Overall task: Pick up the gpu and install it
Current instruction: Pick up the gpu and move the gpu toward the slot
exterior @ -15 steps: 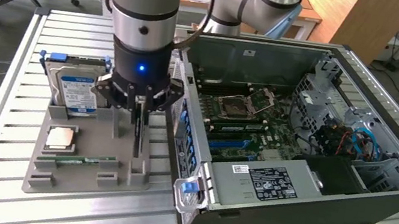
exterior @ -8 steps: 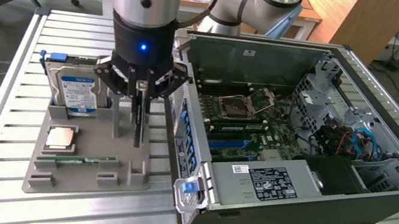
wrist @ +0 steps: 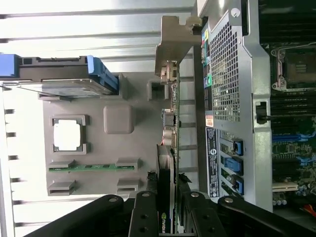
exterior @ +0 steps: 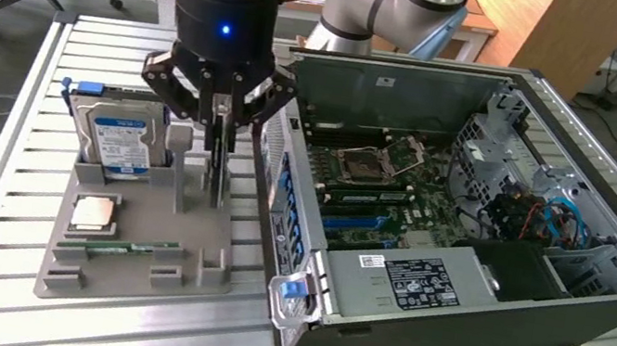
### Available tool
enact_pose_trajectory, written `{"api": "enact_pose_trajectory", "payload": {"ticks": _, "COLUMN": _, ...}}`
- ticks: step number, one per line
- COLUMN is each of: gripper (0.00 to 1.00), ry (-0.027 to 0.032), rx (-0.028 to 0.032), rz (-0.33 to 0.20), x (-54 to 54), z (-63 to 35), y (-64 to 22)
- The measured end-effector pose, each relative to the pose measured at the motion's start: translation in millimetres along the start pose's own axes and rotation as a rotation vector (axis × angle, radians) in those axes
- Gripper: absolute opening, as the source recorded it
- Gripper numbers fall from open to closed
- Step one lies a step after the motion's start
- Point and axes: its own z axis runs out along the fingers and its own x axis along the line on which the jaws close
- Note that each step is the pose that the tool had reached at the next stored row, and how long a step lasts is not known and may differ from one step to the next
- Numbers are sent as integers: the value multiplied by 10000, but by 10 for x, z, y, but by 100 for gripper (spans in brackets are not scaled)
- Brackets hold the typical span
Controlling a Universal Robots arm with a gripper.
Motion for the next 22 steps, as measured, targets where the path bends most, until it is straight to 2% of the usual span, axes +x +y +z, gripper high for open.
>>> {"api": "enact_pose_trajectory", "payload": {"ticks": 16, "gripper": 26, "ry": -2, "rx": 24, "rz": -1, "x": -15, "z": -713, "y": 26}}
{"api": "enact_pose_trajectory", "payload": {"ticks": 20, "gripper": 26, "ry": -2, "rx": 26, "rz": -1, "x": -18, "z": -837, "y": 31}}
{"api": "enact_pose_trajectory", "payload": {"ticks": 22, "gripper": 26, "ry": -4, "rx": 26, "rz": -1, "x": -18, "z": -854, "y": 31}}
